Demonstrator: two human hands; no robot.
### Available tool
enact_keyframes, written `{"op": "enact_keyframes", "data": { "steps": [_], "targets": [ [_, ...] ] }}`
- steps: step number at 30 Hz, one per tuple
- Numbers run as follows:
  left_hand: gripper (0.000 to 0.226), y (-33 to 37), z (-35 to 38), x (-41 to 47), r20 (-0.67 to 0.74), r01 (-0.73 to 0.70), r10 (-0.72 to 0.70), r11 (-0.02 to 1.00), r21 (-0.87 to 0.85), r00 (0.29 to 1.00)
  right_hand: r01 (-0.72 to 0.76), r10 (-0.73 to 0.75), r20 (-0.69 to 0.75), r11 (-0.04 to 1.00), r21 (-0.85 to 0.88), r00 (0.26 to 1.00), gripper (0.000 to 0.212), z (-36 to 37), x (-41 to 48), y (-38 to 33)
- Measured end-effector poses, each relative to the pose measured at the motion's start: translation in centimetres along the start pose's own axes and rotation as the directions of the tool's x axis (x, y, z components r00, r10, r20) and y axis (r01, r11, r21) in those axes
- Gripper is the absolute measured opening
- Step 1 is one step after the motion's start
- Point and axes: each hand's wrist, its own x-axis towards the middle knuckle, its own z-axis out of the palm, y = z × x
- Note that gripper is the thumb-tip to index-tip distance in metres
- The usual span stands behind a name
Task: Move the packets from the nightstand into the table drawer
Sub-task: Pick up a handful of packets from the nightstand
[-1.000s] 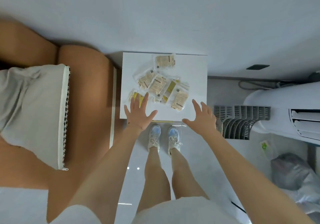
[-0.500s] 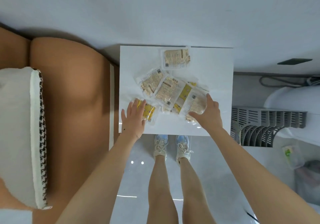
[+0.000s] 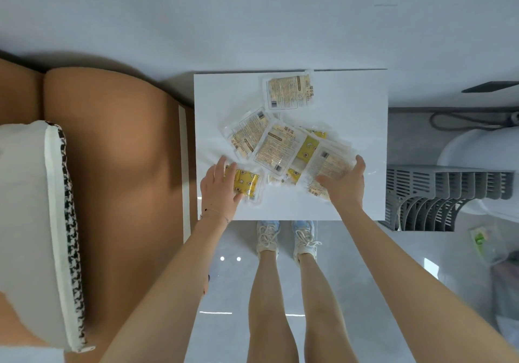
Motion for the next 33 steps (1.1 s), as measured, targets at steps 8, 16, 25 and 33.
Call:
{"op": "enact_keyframes", "data": {
  "steps": [8, 16, 25, 33],
  "targets": [
    [0.06, 0.8, -0.8, 0.4, 0.016, 0.066, -0.066, 0.998, 0.005, 0.998, -0.012, 0.025, -0.093, 0.991, 0.133, 0.995, 0.044, -0.9, -0.3, 0.3],
    [0.022, 1.5, -0.9, 0.6, -0.022, 0.054, -0.099, 0.706, -0.706, 0.995, -0.008, 0.023, -0.096, 0.988, 0.155, 0.995, 0.039, -1.5, -0.2, 0.6],
    [0.033, 6.9, -0.2, 3.7, -0.19, 0.192, -0.312, 0.861, -0.471, 0.931, 0.133, -0.125, -0.117, 0.989, 0.06, 0.985, 0.027, -1.6, -0.3, 1.5],
    [0.029, 9.3, 0.7, 3.0, -0.093, 0.21, -0.419, 0.621, -0.755, 0.903, 0.146, -0.144, -0.029, 0.984, 0.104, 0.989, 0.046, -0.1, 0.2, 0.1]
  ]
}}
